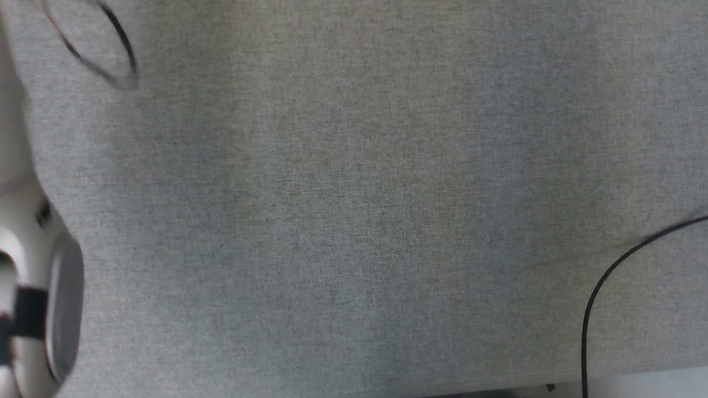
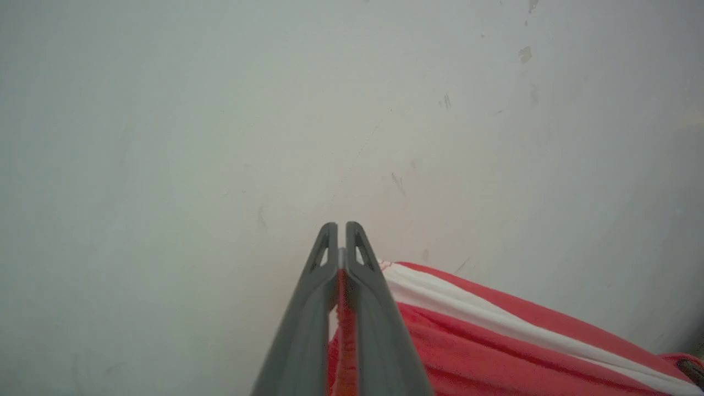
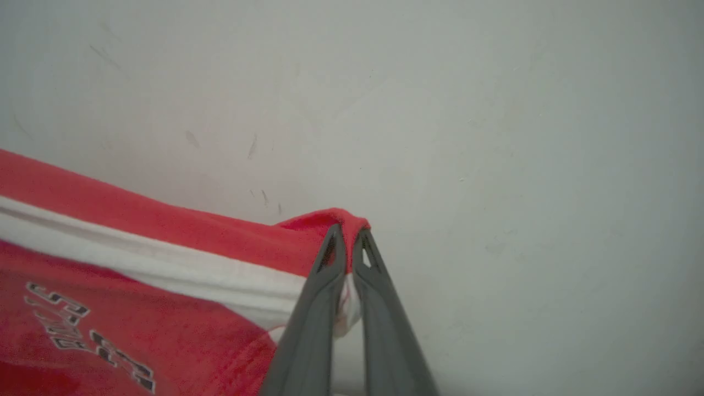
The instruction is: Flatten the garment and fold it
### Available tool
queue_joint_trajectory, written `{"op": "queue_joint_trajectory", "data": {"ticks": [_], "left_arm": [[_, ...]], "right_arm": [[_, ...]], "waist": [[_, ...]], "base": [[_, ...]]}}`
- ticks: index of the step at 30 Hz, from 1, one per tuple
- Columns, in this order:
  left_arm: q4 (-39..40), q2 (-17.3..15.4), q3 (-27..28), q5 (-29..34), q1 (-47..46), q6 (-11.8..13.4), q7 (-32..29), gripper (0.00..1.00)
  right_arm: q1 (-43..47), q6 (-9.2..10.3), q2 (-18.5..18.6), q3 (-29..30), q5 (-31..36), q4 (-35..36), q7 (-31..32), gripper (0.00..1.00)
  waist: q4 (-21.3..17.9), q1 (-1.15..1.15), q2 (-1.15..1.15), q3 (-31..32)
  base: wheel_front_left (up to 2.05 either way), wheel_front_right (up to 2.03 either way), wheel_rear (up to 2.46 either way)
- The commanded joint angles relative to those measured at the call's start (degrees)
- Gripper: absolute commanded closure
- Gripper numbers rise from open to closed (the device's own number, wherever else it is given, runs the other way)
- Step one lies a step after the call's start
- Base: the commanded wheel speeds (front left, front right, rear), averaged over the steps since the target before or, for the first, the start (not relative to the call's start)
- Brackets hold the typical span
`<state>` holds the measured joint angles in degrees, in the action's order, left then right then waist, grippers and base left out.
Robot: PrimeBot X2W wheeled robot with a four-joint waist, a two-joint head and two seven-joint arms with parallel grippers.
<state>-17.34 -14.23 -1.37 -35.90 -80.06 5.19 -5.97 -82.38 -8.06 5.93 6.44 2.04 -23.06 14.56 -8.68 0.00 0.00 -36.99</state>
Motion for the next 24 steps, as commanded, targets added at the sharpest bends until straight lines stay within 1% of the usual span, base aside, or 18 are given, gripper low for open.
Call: {"op": "queue_joint_trajectory", "data": {"ticks": [1,5,8,9,10,12,14,15,17,19,24], "left_arm": [[-1.50,-1.54,-0.38,0.13,4.22,-1.26,0.10,1.00],[-3.46,-1.78,-2.96,-0.24,14.16,-4.90,-0.66,1.00],[-3.77,-1.47,-4.47,-1.37,23.59,-7.41,-1.11,1.00],[-3.37,-1.36,-5.00,-1.67,26.92,-7.89,-1.41,1.00],[-3.37,-1.36,-5.00,-1.67,26.92,-7.89,-1.41,1.00],[-1.95,-0.76,-6.17,-2.53,34.01,-8.64,-2.13,1.00],[0.01,-0.15,-6.97,-3.77,41.34,-8.82,-3.31,1.00],[1.50,0.04,-8.04,-5.25,48.51,-8.70,-6.29,1.00],[3.25,-0.31,-9.20,-6.13,54.74,-8.30,-9.28,1.00],[5.31,-0.25,-10.16,-7.17,60.51,-7.67,-11.67,1.00],[11.29,-0.62,-12.26,-8.66,72.29,-5.70,-16.14,1.00]], "right_arm": [[4.60,0.57,1.38,-0.60,-1.57,-0.91,0.46,1.00],[15.07,0.57,2.85,-4.39,-6.31,-1.28,2.90,1.00],[24.74,0.57,5.06,-7.54,-10.28,1.09,5.61,1.00],[28.14,0.57,5.92,-8.35,-11.51,2.56,6.64,1.00],[28.14,0.57,5.92,-8.35,-11.51,2.56,6.64,1.00],[35.43,0.57,7.50,-9.06,-13.92,6.03,8.71,1.00],[42.86,0.57,8.64,-8.61,-15.59,10.51,10.74,1.00],[50.51,0.57,9.14,-7.47,-16.62,15.10,12.65,1.00],[58.07,0.57,8.72,-5.32,-17.24,19.37,14.80,1.00],[65.25,0.57,7.51,-3.20,-16.77,23.28,16.92,1.00],[79.77,0.57,2.66,2.18,-14.90,31.51,21.51,1.00]], "waist": [[0.42,0.00,0.00,1.10],[1.22,0.00,0.00,4.68],[1.90,0.00,0.00,8.78],[2.11,0.00,0.00,10.06],[2.11,0.00,0.00,10.06],[2.67,0.00,0.00,13.06],[3.14,0.00,0.00,15.74],[3.67,0.00,0.00,18.02],[4.27,0.00,0.00,19.63],[4.76,0.00,0.00,21.24],[6.11,0.00,0.00,23.84]], "base": [[0.00,0.00,0.00],[0.00,0.00,0.00],[0.00,0.00,0.00],[0.00,0.00,0.00],[0.00,0.00,0.00],[0.00,0.00,0.00],[0.00,0.00,0.00],[0.00,0.00,0.00],[0.00,0.00,0.00],[0.00,0.00,0.00],[0.00,0.00,0.00]]}}
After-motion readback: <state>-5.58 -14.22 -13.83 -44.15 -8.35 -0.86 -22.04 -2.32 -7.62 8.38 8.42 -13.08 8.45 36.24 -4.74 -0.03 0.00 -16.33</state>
